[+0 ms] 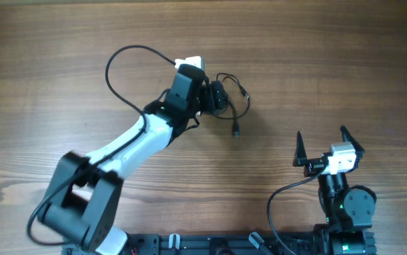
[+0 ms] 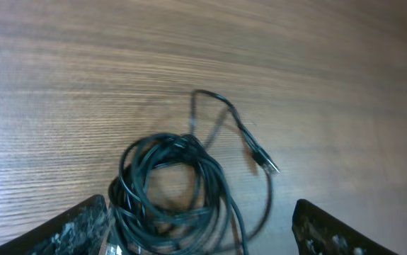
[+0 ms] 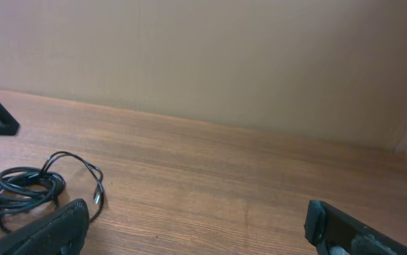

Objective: Untangle cables
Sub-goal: 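Reach the left gripper forward to the black cable bundle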

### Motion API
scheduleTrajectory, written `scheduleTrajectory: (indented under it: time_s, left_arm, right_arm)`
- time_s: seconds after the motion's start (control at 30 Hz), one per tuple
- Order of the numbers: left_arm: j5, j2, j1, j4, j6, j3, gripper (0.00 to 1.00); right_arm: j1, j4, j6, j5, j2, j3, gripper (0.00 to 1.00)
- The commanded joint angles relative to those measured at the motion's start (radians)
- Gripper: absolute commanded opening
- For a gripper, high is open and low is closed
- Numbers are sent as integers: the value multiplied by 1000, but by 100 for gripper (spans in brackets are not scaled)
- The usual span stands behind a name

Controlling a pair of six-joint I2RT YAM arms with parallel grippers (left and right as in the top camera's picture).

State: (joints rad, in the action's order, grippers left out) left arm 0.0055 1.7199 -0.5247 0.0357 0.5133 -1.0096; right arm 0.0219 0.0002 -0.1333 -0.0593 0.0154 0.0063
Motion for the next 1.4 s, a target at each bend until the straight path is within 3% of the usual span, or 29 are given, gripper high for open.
scheduleTrajectory:
  time_s: [0.0, 0.07, 0.27, 0.3, 0.33, 0.43, 0.5, 0.73, 0.83, 0.97, 1.0, 1.07, 1.1, 1.13, 1.2, 1.33, 1.37]
  left_arm:
    - [-58, 81, -2, -45, 131, -17, 85]
    - [-83, 122, -2, -61, 131, -17, 84]
    - [-123, 217, -2, -72, 130, -17, 62]
    - [-123, 228, -2, -72, 130, -17, 57]
    - [-123, 244, -2, -70, 130, -17, 41]
    - [-125, 253, -1, -56, 123, -17, 12]
    - [-169, 240, 3, -50, 124, -18, 4]
    - [-242, 42, 23, 71, 187, -18, 4]
    - [-318, -78, 24, 228, 462, -18, 4]
    - [-299, -134, 23, 465, 874, -18, 4]
    - [-280, -134, 23, 513, 954, -17, 12]
    - [-240, -129, 23, 586, 1036, -17, 44]
    - [-228, -129, 23, 610, 1036, -17, 65]
    - [-230, -129, 23, 633, 1033, -17, 72]
    - [-232, -129, 25, 638, 924, -17, 75]
    - [-259, -129, 42, 587, 514, -18, 75]
    - [-280, -129, 50, 582, 405, -18, 71]
  right_arm:
    - [3, 2, -10, -2, -8, -1, 100]
    - [3, 2, -10, -2, -8, -1, 100]
    - [3, 2, -9, -2, -8, -1, 100]
    - [3, 2, -10, -2, -8, -1, 100]
    - [3, 2, -10, -2, -8, -1, 100]
    - [3, 2, -10, -2, -8, -1, 100]
    - [3, 2, -10, -2, -8, -1, 100]
    - [3, 2, -10, -2, -8, -1, 100]
    - [3, 2, -10, -2, -8, -1, 100]
    - [3, 2, -10, -2, -8, -1, 100]
    - [3, 2, -10, -2, -8, -1, 100]
    - [3, 2, -10, -2, -8, -1, 100]
    - [3, 2, -10, -2, -8, -1, 100]
    - [3, 2, -10, -2, -8, -1, 100]
    - [3, 2, -9, -2, -8, -1, 100]
    - [3, 2, -9, -2, -8, -1, 100]
    - [3, 2, -10, -2, -8, -1, 100]
